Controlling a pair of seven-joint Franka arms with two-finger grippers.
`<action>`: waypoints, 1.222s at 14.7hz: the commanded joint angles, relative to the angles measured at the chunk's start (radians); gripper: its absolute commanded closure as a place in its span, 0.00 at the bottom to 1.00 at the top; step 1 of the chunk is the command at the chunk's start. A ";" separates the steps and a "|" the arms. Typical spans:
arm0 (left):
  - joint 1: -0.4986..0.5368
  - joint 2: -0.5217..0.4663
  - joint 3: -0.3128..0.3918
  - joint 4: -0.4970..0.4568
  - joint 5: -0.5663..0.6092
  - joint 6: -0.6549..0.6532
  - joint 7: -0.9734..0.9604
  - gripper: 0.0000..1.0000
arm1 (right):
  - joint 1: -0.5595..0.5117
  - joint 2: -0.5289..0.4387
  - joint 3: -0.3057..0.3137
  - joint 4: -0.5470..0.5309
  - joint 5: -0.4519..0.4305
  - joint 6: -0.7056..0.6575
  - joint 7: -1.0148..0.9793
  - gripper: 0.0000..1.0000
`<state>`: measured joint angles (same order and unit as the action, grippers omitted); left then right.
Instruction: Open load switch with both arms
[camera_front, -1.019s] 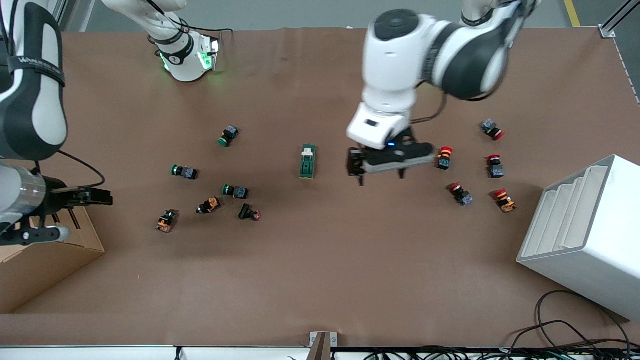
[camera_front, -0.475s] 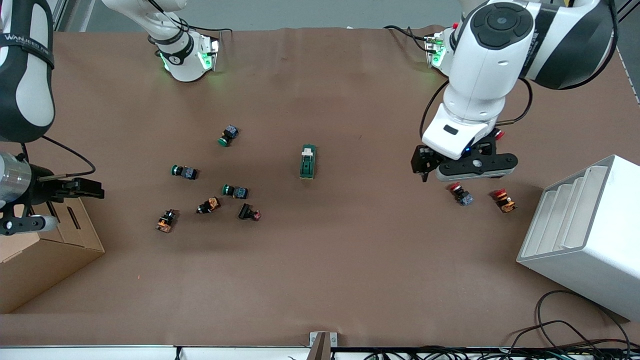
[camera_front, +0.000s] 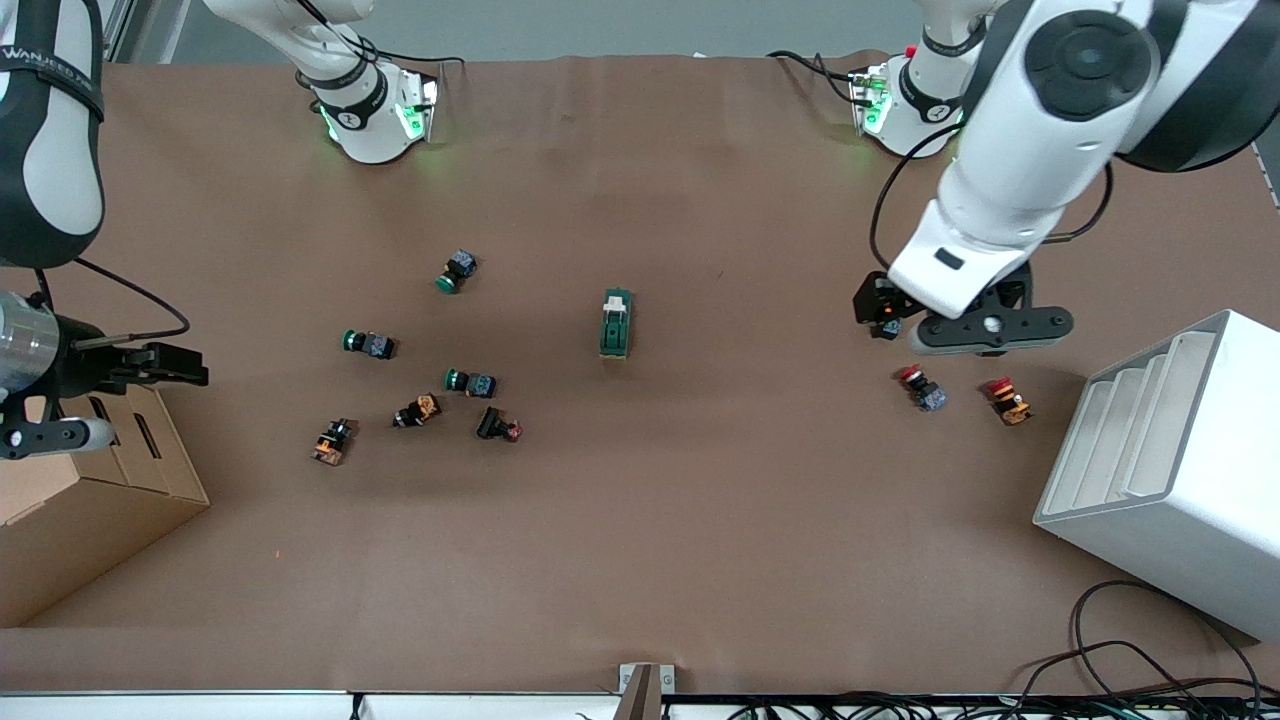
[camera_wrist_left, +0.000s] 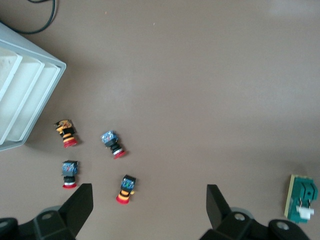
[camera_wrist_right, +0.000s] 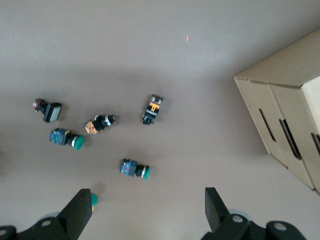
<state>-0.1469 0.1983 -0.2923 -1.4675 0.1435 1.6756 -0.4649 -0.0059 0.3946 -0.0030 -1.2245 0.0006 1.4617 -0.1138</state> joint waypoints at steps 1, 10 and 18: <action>0.004 -0.037 0.018 -0.022 -0.027 -0.036 0.096 0.00 | -0.008 -0.080 0.009 -0.021 -0.005 -0.053 0.006 0.00; 0.082 -0.177 0.137 -0.161 -0.168 -0.036 0.322 0.00 | -0.020 -0.163 0.006 -0.079 -0.019 -0.038 -0.004 0.00; 0.247 -0.257 0.090 -0.176 -0.200 -0.028 0.371 0.00 | -0.008 -0.494 0.006 -0.466 -0.017 0.121 -0.006 0.00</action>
<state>0.0673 -0.0412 -0.1804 -1.6428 -0.0414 1.6403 -0.1165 -0.0147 -0.0163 -0.0004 -1.5977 0.0002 1.5534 -0.1137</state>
